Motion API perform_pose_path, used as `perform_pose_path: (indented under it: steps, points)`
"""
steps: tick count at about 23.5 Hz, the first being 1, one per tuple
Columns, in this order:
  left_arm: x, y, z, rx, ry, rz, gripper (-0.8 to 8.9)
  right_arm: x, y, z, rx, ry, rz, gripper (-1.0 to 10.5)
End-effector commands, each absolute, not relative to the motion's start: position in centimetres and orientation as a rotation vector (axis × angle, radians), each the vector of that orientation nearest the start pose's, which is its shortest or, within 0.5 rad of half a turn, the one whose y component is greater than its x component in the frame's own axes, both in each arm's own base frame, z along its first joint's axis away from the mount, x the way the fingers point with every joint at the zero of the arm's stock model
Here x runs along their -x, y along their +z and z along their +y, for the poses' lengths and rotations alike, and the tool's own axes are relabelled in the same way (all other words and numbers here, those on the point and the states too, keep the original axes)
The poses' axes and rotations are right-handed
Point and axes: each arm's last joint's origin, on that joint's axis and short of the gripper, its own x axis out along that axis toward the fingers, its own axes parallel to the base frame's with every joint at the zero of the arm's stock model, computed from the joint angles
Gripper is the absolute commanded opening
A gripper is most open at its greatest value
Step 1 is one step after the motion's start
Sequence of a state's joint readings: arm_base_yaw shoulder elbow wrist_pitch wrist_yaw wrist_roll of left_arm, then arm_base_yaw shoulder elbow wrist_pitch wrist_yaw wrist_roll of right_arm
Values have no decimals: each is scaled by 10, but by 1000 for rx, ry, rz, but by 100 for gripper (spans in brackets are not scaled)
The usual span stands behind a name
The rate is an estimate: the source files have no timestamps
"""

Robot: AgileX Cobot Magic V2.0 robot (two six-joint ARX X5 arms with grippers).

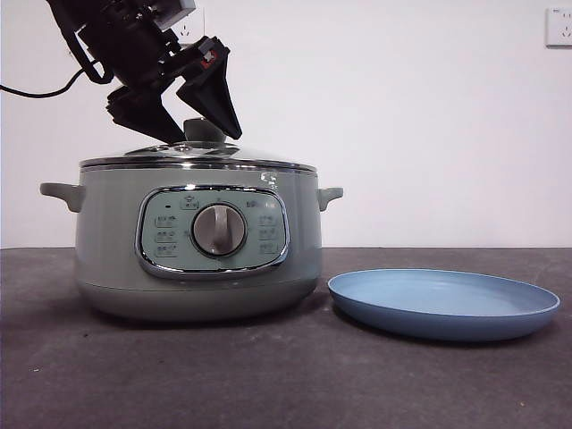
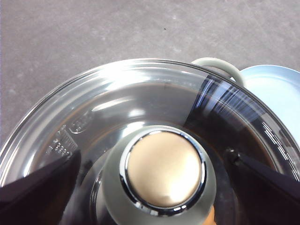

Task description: Take the potato out from the steamer,put the potato on the plate,close the lid

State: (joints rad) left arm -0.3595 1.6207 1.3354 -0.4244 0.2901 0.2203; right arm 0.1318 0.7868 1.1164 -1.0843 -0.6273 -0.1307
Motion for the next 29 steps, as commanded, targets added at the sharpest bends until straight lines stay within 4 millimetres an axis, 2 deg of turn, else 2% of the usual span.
perform_pose_path:
  steps: [1,2,4,9,15,19,25,29]
  points:
    - [-332,294,-135,-245,-708,640,648,-109,364,32,-71,771,696,626]
    - [-331,294,-136,-246,-711,641,553,-109,364,32,-71,771,696,626]
    - [-331,294,-138,-247,-717,640,301,-109,364,32,-71,770,696,626]
    - [-330,294,-139,-246,-720,641,3,-109,364,32,-70,769,694,626]
    - [-329,294,-139,-222,-715,651,-9,-109,364,32,-70,769,694,626]
    - [-329,304,-139,-205,-708,630,-9,-109,364,32,-70,769,694,626]
    - [-312,342,-131,-195,-696,545,-9,-113,363,32,-74,768,706,626]
    - [-283,378,-116,-188,-679,481,-9,-121,361,34,-94,764,728,626]
